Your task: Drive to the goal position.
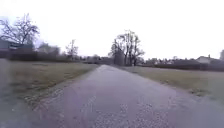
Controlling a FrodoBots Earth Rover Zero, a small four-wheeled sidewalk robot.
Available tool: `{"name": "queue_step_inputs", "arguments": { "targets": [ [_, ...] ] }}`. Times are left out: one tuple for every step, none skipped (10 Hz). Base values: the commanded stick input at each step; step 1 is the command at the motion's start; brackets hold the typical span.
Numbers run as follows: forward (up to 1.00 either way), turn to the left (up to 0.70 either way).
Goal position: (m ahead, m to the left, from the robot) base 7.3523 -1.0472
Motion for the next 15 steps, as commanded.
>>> {"name": "queue_step_inputs", "arguments": {
  "targets": [
    [1.0,0.0],
    [1.0,0.0],
    [1.0,0.0],
    [1.0,0.0],
    [1.0,0.0],
    [1.0,0.0],
    [1.0,0.0],
    [1.0,0.0],
    [1.0,0.0],
    [1.0,0.0],
    [1.0,0.0],
    [1.0,0.0],
    [1.0,0.0],
    [1.0,0.0],
    [1.0,0.0]
  ]
}}
